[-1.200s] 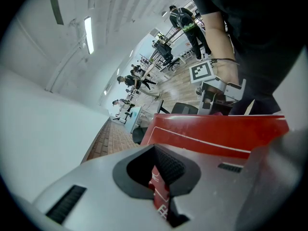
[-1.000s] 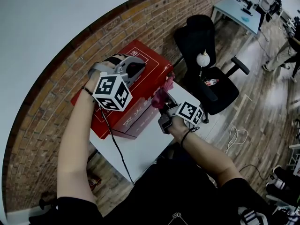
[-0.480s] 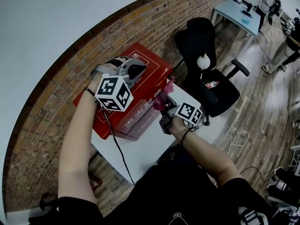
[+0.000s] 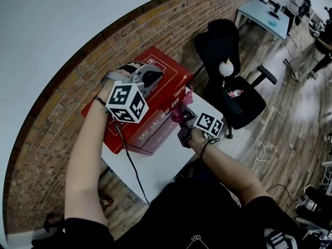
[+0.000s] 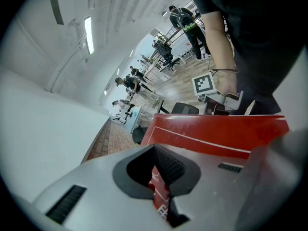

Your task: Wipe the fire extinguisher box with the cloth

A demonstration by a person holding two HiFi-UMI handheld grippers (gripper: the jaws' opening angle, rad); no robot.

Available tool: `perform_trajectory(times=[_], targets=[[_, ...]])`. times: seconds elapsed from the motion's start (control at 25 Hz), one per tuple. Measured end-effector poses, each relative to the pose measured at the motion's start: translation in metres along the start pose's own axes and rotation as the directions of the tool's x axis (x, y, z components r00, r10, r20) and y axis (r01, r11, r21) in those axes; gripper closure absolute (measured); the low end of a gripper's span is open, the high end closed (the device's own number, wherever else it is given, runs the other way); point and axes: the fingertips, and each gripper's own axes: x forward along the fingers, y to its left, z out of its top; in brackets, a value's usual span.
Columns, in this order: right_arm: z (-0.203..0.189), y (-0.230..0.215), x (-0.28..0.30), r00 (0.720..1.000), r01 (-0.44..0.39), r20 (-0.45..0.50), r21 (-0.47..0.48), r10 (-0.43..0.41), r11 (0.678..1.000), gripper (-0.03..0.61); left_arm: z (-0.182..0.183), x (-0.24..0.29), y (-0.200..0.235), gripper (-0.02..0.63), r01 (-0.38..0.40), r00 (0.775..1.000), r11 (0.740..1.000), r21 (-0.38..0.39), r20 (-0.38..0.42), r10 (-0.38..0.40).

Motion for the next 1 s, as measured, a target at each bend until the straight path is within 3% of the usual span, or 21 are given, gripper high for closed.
perform_trajectory(times=[1.0], targets=[[-0.007,-0.035,0.009,0.997,0.069,-0.019,-0.020,-0.070,0.997,0.517,0.000,0.000,0.001,0.589,-0.001,1.000,1.000,-0.001,0.000,0.001]])
